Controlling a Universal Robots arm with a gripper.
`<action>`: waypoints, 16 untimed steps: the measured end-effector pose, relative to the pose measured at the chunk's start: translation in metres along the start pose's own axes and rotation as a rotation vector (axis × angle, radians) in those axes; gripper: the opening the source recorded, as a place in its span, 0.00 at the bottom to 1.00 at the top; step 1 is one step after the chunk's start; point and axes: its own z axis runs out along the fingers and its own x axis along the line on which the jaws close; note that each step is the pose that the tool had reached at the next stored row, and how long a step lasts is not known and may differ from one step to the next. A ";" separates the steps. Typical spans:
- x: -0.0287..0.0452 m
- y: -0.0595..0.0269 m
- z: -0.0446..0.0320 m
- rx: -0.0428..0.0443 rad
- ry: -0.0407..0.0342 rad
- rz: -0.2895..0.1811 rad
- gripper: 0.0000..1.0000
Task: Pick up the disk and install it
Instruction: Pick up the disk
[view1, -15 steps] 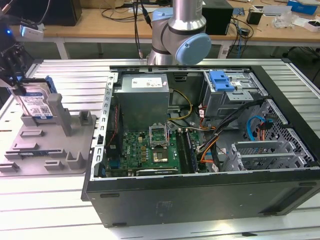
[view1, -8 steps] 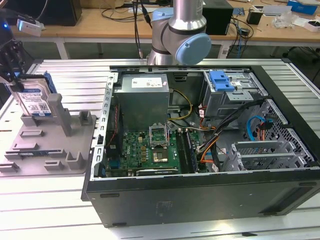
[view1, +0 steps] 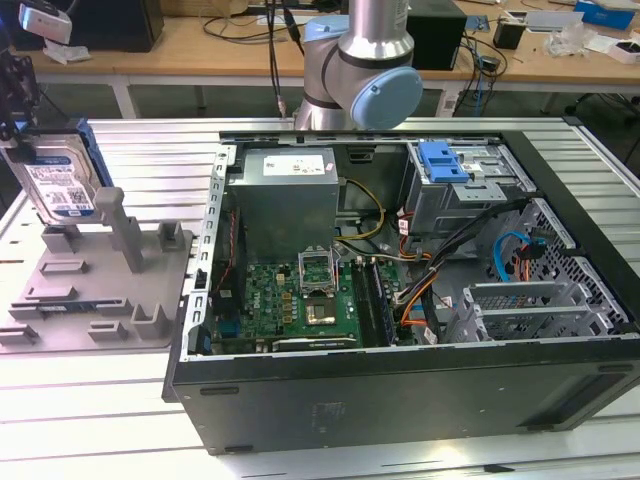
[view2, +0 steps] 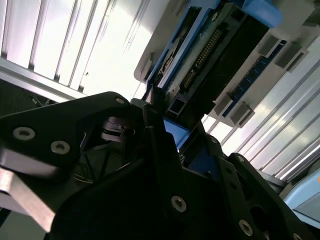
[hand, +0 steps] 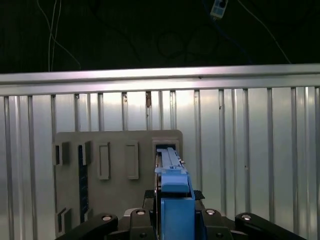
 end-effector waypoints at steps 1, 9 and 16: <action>0.0001 0.0000 -0.0040 0.0002 -0.0001 0.000 0.36; 0.0010 0.0001 -0.0309 0.0001 -0.0001 0.000 0.36; 0.0015 0.0001 -0.0511 0.0000 -0.0001 0.000 0.36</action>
